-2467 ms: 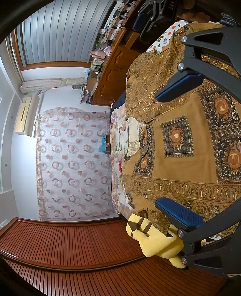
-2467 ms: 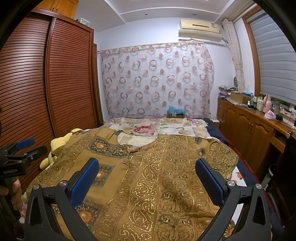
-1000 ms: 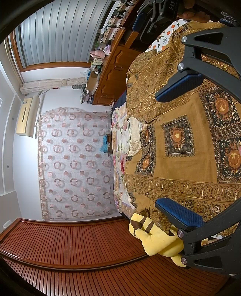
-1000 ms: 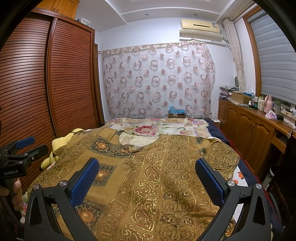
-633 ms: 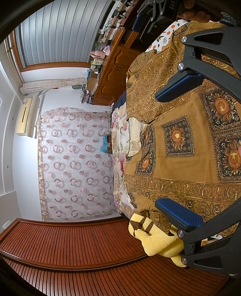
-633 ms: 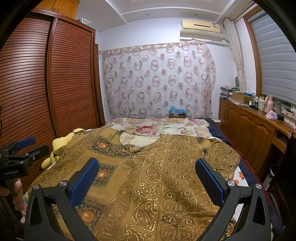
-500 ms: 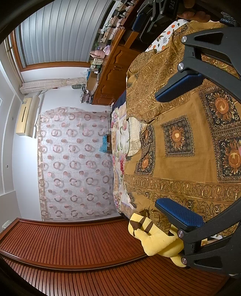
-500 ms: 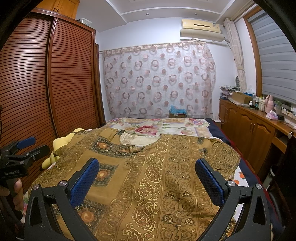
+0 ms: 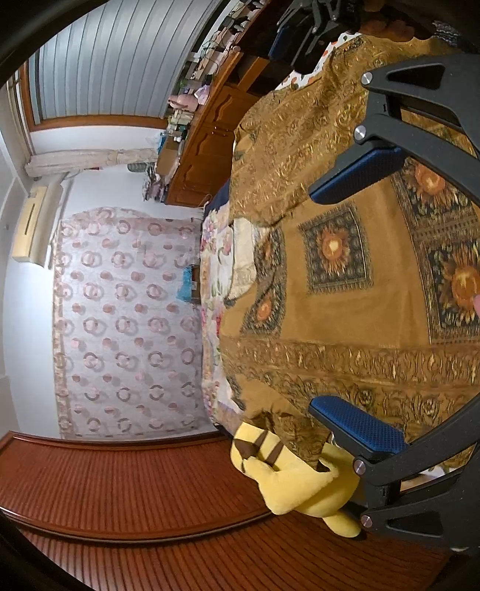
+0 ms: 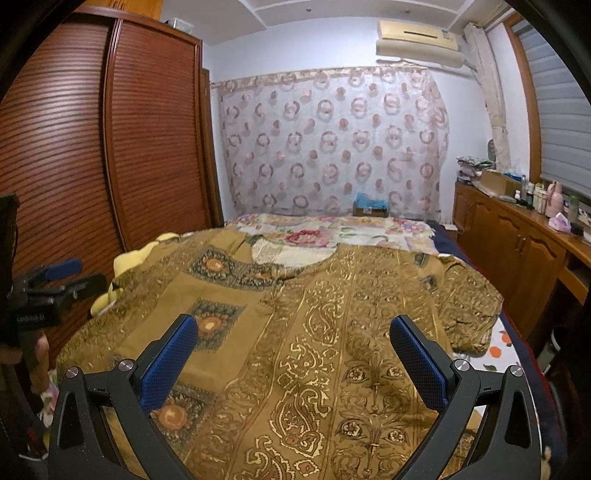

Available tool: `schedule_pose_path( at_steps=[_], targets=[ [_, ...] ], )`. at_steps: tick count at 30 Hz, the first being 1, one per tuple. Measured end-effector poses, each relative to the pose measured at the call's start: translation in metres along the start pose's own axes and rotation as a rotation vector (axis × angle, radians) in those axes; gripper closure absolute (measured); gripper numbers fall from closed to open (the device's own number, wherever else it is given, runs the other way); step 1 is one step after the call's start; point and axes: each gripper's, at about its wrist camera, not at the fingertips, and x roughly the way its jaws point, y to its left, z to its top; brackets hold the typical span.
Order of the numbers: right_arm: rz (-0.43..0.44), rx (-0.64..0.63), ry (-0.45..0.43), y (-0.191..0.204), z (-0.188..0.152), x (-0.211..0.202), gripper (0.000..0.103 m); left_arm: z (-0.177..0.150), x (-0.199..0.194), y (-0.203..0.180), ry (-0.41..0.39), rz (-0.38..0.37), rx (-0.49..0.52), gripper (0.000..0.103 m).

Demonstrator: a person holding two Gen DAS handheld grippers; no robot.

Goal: Fold small clothes
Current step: 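Grasp the sleeve nearest the left tool with the left tool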

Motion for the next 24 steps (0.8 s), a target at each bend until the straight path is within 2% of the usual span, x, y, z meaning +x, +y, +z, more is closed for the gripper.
schedule_pose_path(
  at_steps=[8,16,24],
  targets=[
    [0.034,0.003,0.091,-0.012,0.001,0.026,0.0,-0.005,0.02,0.032,0.046,0.053,0.01,0.0],
    [0.019,-0.041,0.148,-0.014,-0.003,0.043,0.0,-0.01,0.046,0.071,0.111,0.059,-0.025,0.0],
    [0.01,-0.087,0.169,-0.004,0.007,0.049,0.0,-0.003,0.07,0.114,0.151,0.069,-0.065,0.0]
  ],
)
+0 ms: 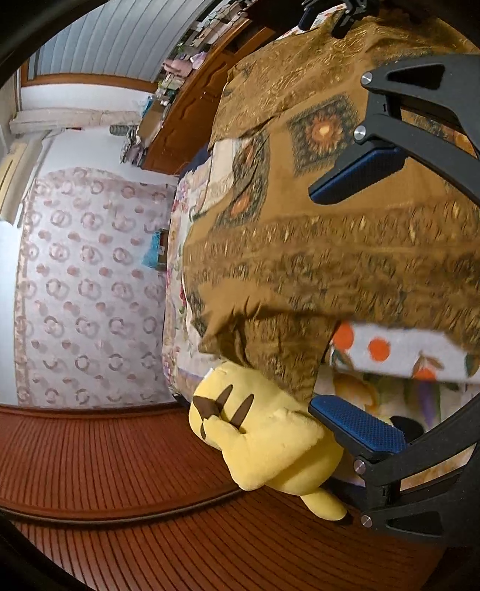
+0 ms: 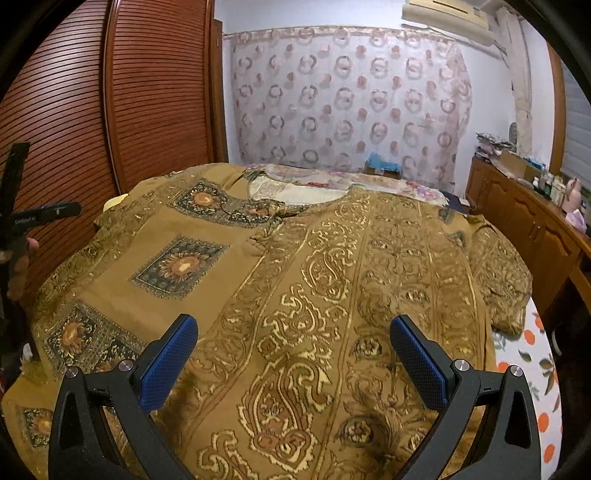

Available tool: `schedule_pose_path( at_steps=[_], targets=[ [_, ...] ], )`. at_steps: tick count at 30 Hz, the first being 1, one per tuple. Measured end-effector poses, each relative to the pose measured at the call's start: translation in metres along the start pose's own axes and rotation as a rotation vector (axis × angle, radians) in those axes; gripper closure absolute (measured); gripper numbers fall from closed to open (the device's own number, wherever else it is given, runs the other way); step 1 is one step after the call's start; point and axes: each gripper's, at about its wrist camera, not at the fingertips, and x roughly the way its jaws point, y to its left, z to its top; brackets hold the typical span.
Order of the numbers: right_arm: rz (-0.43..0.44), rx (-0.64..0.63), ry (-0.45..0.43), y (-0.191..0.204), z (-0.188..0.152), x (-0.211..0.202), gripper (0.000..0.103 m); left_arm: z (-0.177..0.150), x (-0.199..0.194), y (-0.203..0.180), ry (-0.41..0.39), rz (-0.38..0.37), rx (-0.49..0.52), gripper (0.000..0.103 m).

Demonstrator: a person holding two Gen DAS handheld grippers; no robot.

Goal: Fold small clothes
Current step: 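Grasp the sleeve nearest the left tool with the left tool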

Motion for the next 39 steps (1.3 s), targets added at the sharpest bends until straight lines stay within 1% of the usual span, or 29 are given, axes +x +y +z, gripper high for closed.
schedule_pose_path(
  at_steps=[3,5,8,11,13,15,17,18,19,20,21,23,25,29,34,36,39],
  targets=[
    [-0.001,-0.017,0.007,0.004,0.004,0.005,0.0,0.005,0.012,0.014,0.015,-0.01,-0.015,0.004],
    [0.006,-0.006,0.008,0.0,0.005,0.007,0.0,0.008,0.022,0.024,0.036,-0.014,-0.031,0.013],
    [0.013,0.012,0.012,-0.005,0.007,0.01,0.0,0.013,0.041,0.04,0.076,-0.024,-0.061,0.021],
    [0.016,0.027,0.022,-0.009,0.005,0.016,0.0,0.013,0.064,0.057,0.136,-0.014,-0.09,0.021],
    [0.017,0.025,0.02,-0.005,0.005,0.017,0.0,0.01,0.076,0.066,0.172,-0.027,-0.112,0.022],
    [0.016,0.021,0.019,-0.005,0.005,0.016,0.0,0.006,0.089,0.074,0.209,-0.04,-0.138,0.029],
    [0.018,0.02,0.02,-0.005,0.005,0.017,0.0,0.003,0.097,0.079,0.236,-0.059,-0.153,0.04],
    [0.018,0.021,0.022,-0.004,0.005,0.016,0.0,0.004,0.099,0.08,0.243,-0.074,-0.161,0.042],
    [0.02,0.022,0.026,-0.006,0.008,0.021,0.0,0.004,0.099,0.08,0.244,-0.092,-0.165,0.05],
    [0.02,0.022,0.026,-0.006,0.008,0.021,0.0,0.005,0.098,0.079,0.241,-0.108,-0.161,0.06],
    [0.02,0.022,0.027,-0.006,0.007,0.02,0.0,0.006,0.095,0.077,0.235,-0.113,-0.151,0.065],
    [0.021,0.021,0.028,-0.006,0.01,0.023,0.0,0.009,0.088,0.075,0.223,-0.1,-0.126,0.085],
    [0.021,0.02,0.03,-0.006,0.011,0.025,0.0,0.012,0.081,0.07,0.21,-0.083,-0.095,0.092],
    [0.024,0.022,0.032,-0.008,0.012,0.026,0.0,0.024,0.068,0.062,0.173,-0.034,-0.03,0.093],
    [0.026,0.024,0.036,-0.009,0.012,0.027,0.0,0.046,0.045,0.05,0.087,-0.029,0.01,0.097],
    [0.027,0.023,0.04,-0.009,0.013,0.027,0.0,0.058,0.038,0.042,0.052,-0.043,0.021,0.098],
    [0.027,0.023,0.042,-0.009,0.012,0.027,0.0,0.075,0.034,0.021,0.026,-0.083,0.053,0.098]
  ],
)
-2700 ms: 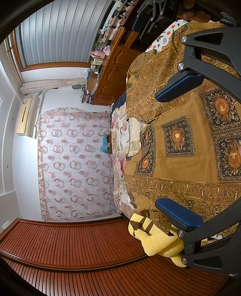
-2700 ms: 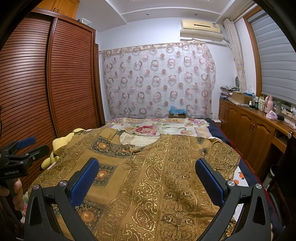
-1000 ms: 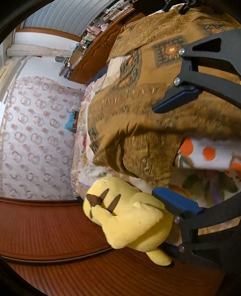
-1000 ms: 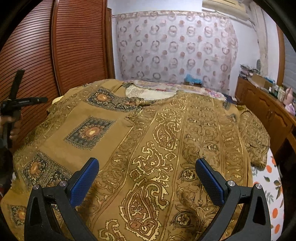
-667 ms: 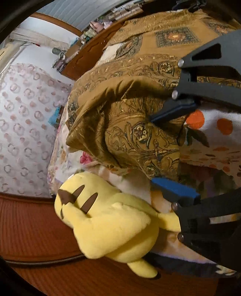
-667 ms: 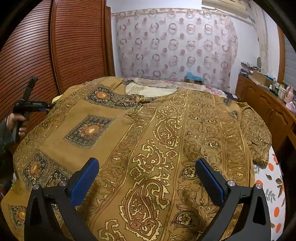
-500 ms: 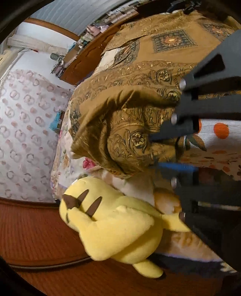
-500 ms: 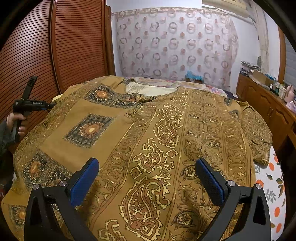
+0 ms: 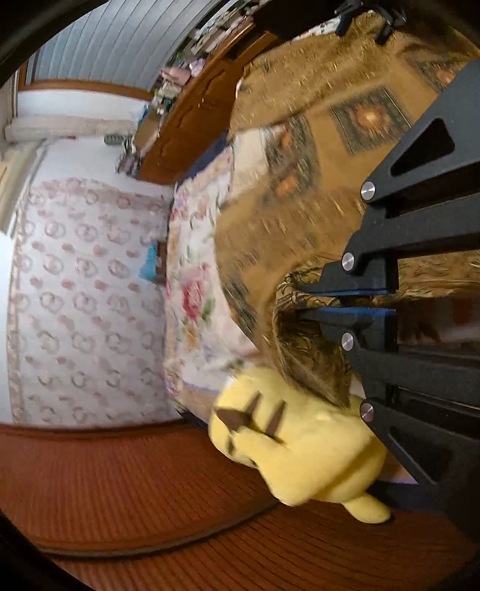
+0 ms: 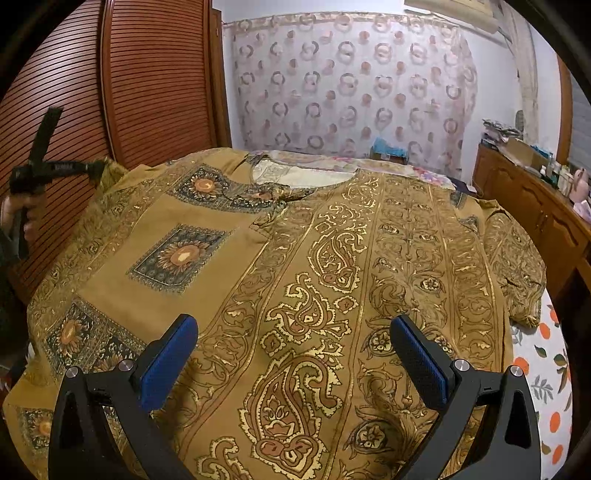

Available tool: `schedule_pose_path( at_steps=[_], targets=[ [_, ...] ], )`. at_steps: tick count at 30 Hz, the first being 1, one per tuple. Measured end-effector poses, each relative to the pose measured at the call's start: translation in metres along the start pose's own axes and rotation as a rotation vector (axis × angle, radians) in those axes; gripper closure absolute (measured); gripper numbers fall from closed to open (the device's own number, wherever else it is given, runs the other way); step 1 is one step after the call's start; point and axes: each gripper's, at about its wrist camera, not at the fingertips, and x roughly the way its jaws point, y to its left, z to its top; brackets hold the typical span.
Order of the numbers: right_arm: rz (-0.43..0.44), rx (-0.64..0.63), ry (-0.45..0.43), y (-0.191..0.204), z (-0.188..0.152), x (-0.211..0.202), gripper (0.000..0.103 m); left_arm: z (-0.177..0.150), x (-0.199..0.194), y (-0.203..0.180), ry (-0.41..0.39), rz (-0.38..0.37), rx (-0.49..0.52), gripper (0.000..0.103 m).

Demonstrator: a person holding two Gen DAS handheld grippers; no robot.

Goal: Fold small clothes

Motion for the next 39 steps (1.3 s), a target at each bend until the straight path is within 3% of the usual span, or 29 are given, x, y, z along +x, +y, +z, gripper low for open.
schedule_pose_path(
  at_steps=[5,10,12,14,18,20,28,34,39],
  targets=[
    [0.001,0.0,0.002,0.0,0.001,0.0,0.0,0.017,-0.005,-0.057,-0.017,-0.078,0.088,0.098],
    [0.008,0.001,0.007,-0.001,0.0,-0.001,0.0,0.006,-0.01,-0.107,0.012,-0.138,0.17,0.094],
    [0.011,0.003,0.009,0.0,-0.001,-0.001,0.0,-0.004,-0.011,-0.112,0.03,-0.185,0.171,0.083],
    [0.012,0.004,0.009,-0.001,0.0,-0.002,0.0,-0.014,-0.015,-0.111,0.028,-0.174,0.172,0.063],
    [0.01,0.001,0.009,-0.001,0.0,-0.002,0.0,-0.029,-0.021,-0.103,0.035,-0.151,0.144,0.047],
    [0.007,0.002,0.009,0.0,0.0,-0.003,0.0,-0.038,-0.026,-0.1,0.027,-0.135,0.122,0.023],
    [0.029,-0.037,-0.001,0.004,0.012,-0.01,0.0,-0.069,-0.041,-0.076,0.0,-0.086,0.008,0.021],
    [0.093,-0.1,-0.055,0.019,0.053,-0.016,0.0,-0.083,-0.056,-0.067,-0.035,-0.046,-0.04,0.021],
    [0.161,-0.175,-0.099,0.048,0.094,0.005,0.001,-0.087,-0.064,-0.062,-0.074,-0.015,-0.062,0.021]
  ],
)
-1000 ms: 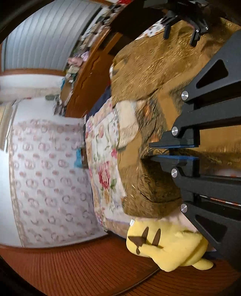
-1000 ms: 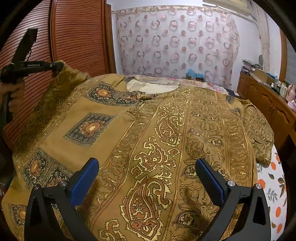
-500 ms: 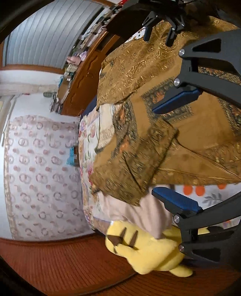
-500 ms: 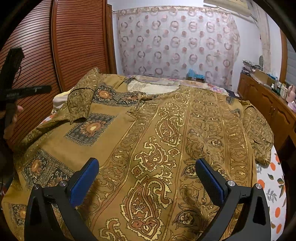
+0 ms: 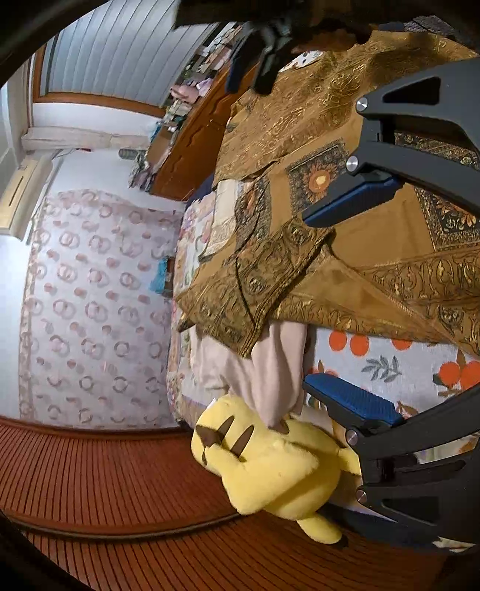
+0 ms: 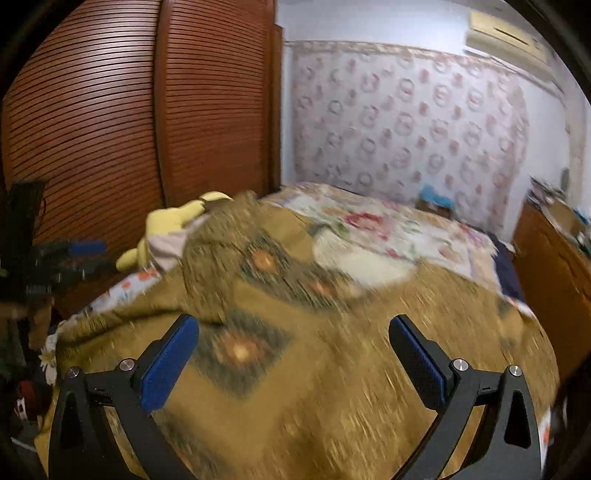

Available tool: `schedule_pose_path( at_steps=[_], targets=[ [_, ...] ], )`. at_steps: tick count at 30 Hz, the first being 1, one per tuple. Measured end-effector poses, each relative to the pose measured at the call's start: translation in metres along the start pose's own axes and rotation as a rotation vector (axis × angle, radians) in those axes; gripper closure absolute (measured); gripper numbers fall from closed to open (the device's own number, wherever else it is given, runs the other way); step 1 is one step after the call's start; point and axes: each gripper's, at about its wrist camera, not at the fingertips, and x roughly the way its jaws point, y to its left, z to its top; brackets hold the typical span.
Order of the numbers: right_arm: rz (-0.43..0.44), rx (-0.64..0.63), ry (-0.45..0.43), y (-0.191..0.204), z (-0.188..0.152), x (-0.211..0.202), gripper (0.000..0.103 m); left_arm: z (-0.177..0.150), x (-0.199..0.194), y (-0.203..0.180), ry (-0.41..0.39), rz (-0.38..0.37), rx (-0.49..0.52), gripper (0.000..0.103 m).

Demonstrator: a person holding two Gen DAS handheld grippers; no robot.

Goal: Fold small clothes

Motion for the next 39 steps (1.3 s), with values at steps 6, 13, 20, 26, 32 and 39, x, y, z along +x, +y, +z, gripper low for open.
schedule_pose_path(
  at_steps=[6,13,20,26,32,39],
  targets=[
    [0.132,-0.051,0.024,0.028,0.033,0.064,0.011,-0.005,-0.006,0.008,-0.024,0.03,-0.009,0.021],
    [0.202,-0.145,0.136,0.069,0.042,0.149,0.03,-0.011,-0.005,0.018,-0.006,0.044,-0.02,0.021],
    [0.164,-0.249,0.229,0.104,0.045,0.204,0.033,-0.017,-0.001,0.017,0.015,0.041,-0.015,0.021],
    [0.114,-0.231,0.273,0.102,0.045,0.229,0.073,-0.02,0.004,0.018,0.038,0.045,-0.015,0.021],
    [0.102,-0.1,0.17,0.071,0.056,0.197,0.087,-0.021,0.007,0.014,0.045,0.046,-0.009,0.021],
    [0.011,0.029,0.153,0.024,0.047,0.171,0.052,-0.019,0.01,0.009,0.045,0.043,-0.01,0.021]
  ],
)
